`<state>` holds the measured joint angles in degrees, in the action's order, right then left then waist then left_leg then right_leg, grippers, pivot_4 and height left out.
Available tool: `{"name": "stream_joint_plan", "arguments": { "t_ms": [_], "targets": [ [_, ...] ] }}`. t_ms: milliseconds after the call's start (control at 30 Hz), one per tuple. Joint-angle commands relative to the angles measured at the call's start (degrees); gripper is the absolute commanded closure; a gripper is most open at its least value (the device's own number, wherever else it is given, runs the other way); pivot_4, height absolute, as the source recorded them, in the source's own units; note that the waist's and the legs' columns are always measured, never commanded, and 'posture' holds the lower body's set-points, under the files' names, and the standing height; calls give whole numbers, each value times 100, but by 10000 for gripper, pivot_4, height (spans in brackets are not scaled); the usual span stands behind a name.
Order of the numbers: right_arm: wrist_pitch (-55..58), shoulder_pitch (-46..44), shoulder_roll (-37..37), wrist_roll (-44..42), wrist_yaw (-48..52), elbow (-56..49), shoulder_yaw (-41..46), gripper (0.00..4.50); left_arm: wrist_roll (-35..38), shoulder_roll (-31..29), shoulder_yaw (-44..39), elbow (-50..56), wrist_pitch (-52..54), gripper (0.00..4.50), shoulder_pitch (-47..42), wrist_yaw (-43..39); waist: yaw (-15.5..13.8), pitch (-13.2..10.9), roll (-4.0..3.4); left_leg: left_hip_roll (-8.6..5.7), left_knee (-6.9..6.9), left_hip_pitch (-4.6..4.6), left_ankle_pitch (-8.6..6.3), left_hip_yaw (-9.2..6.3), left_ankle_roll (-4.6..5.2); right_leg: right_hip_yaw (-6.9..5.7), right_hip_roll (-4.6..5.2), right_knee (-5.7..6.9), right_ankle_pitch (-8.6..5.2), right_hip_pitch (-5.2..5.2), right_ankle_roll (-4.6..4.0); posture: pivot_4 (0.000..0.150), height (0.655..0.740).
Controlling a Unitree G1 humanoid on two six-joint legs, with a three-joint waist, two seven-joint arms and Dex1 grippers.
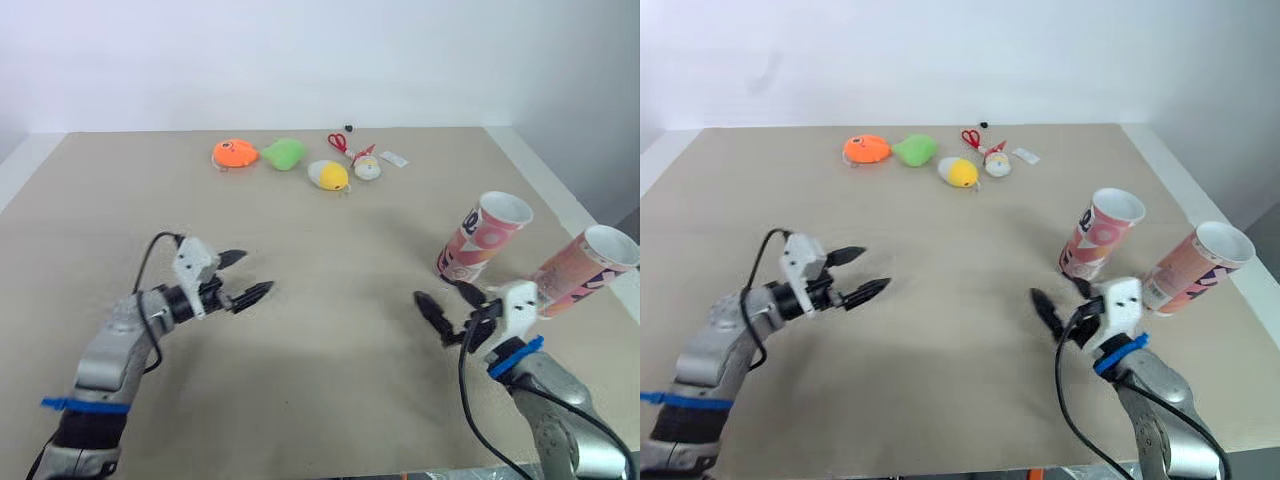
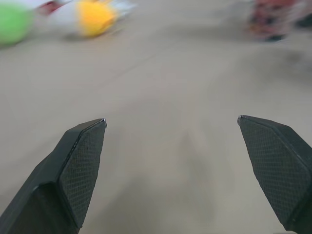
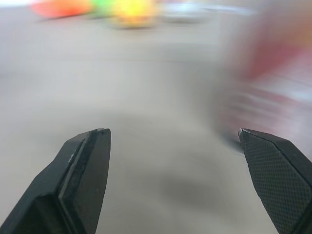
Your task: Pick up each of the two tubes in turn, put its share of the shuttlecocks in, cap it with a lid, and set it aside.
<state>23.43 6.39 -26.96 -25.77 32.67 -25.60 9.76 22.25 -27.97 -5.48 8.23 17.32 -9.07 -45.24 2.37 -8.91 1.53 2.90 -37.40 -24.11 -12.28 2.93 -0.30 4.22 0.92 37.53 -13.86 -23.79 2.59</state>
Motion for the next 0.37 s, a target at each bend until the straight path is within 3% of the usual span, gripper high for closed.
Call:
{"name": "stream_joint_plan", "arguments": {
  "t_ms": [33, 167, 367],
  "targets": [
    [-221, -274, -262, 276, 418, -115, -545, 377, 79, -24, -349, 671, -201, 0, 506, 210, -7, 0, 3, -1, -2, -1, 2, -1, 1, -2, 2, 0, -3, 2, -9, 1500, 7400],
    [-282, -741, -154, 323, 504, 252, -829, 377, 73, -93, -475, 1090, -122, 0, 1141, 372, -31, 1, 7, -11, -4, 1, 9, 3, 5, -2, 26, -3, 4, 1, -4, 1500, 7400],
    [-389, -839, -111, 316, 624, 520, -930, 377, 129, -128, -524, 1222, -19, 0, 1171, 529, -119, 1, 12, -19, -5, -5, 13, 8, 6, -4, 41, -6, 1, 3, 7, 1500, 7400]
  ]
}}
